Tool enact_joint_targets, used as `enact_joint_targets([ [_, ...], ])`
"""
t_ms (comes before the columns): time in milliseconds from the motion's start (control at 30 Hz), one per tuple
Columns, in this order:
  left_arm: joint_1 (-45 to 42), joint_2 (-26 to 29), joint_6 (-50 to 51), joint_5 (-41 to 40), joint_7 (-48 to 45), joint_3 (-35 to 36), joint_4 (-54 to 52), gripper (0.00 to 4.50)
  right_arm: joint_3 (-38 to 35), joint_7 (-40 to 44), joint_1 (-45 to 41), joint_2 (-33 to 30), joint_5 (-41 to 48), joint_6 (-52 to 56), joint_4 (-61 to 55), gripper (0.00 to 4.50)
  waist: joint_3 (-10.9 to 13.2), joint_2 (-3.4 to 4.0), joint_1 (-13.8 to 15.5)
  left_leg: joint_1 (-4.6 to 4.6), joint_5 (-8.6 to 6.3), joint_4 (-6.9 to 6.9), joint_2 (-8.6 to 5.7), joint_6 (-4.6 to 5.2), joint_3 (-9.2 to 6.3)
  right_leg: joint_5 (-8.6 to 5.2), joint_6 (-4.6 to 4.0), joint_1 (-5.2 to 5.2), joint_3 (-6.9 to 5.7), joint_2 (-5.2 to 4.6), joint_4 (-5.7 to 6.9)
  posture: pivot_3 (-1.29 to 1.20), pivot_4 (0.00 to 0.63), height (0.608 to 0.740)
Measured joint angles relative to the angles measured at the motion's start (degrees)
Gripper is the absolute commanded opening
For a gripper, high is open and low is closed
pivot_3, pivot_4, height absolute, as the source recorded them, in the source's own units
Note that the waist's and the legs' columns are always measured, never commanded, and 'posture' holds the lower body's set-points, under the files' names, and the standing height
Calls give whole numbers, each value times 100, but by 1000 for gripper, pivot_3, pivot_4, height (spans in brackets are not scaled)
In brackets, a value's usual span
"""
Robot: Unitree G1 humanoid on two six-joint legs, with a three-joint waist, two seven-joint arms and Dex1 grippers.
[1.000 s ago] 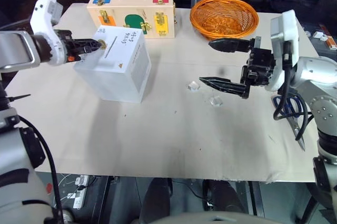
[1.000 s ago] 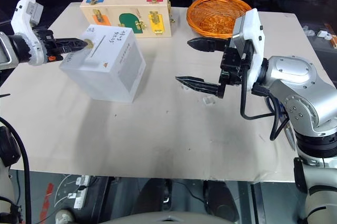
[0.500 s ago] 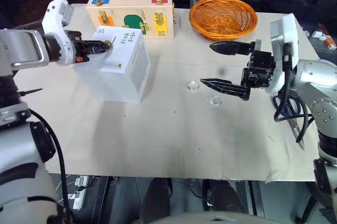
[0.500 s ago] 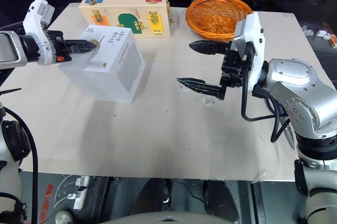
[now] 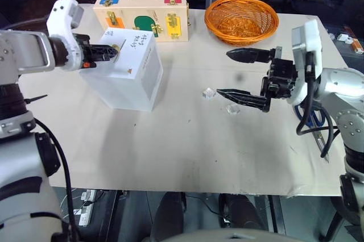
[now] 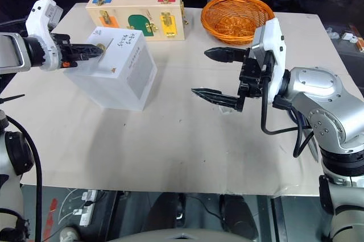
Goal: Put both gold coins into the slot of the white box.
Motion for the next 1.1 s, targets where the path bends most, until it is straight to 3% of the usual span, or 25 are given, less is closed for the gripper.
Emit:
enact_joint_targets([
  [100, 24, -30, 0, 53, -5, -55, -200, 690, 0, -1, 0, 0, 0, 0, -2, 4500, 0, 0, 9, -1, 0, 1, 0, 0, 0, 0, 0, 0, -1, 0, 0, 0, 150, 726],
  [200, 30, -178, -99, 66, -22, 76, -512, 2011, -7, -25, 10, 1, 14, 3, -12, 4500, 0, 0, 12, -1, 0, 2, 0, 0, 0, 0, 0, 0, -1, -1, 0, 0, 150, 726],
  [333, 13, -457, -411, -339, -309, 702, -1063, 2011, -64, -157, 220, -66, 68, 95, -99, 4500, 1, -2, 10, -7, 8, 3, 0, -14, -3, 0, 0, 0, -3, -2, -4, 0, 150, 726],
  [467, 230, -1074, -877, -999, -418, 1330, -2551, 2011, -328, -682, 718, -94, 2, 222, -354, 4500, -2, -2, 21, -6, 9, 4, -4, -16, 2, 0, 1, 5, 1, -12, -5, 0, 150, 726],
  [633, 1813, -1693, -1342, -1707, -631, 1289, -3997, 2011, -738, -1244, 1848, -113, -36, 380, -834, 4500, -5, 4, -14, 10, 10, 6, -1, -17, 0, 1, 1, 13, 8, -3, 8, 0, 150, 726],
  [833, 4242, -1623, -2580, -1268, -1195, 949, -4823, 2011, -1162, -1167, 4012, -603, -709, 95, -1389, 4500, -11, 12, 1, 20, 8, 4, -2, -15, 4, 0, 2, 21, 13, -3, -1, 0, 150, 726],
  [933, 5147, -1592, -3166, -1006, -1491, 1029, -4742, 2784, -1557, -1108, 4989, -614, -1031, -167, -1554, 4500, -12, 11, 9, 28, -5, 9, -2, 8, -1, 0, 2, 31, 8, -1, -2, 0, 150, 726],
  [1033, 5866, -1497, -3669, -716, -1772, 1099, -4592, 4274, -1996, -1132, 5641, -312, -1057, -344, -1633, 4500, -14, 9, 8, 42, -6, 13, -2, 10, -3, -1, 1, 43, 7, 0, -3, 0, 150, 726],
  [1100, 6071, -1465, -4013, -520, -1882, 1100, -4526, 4467, -2134, -1139, 5868, -236, -1134, -480, -1659, 4500, -14, 9, 10, 50, -5, 15, -2, 11, -3, -1, 2, 51, 7, 0, -3, 0, 150, 726],
])
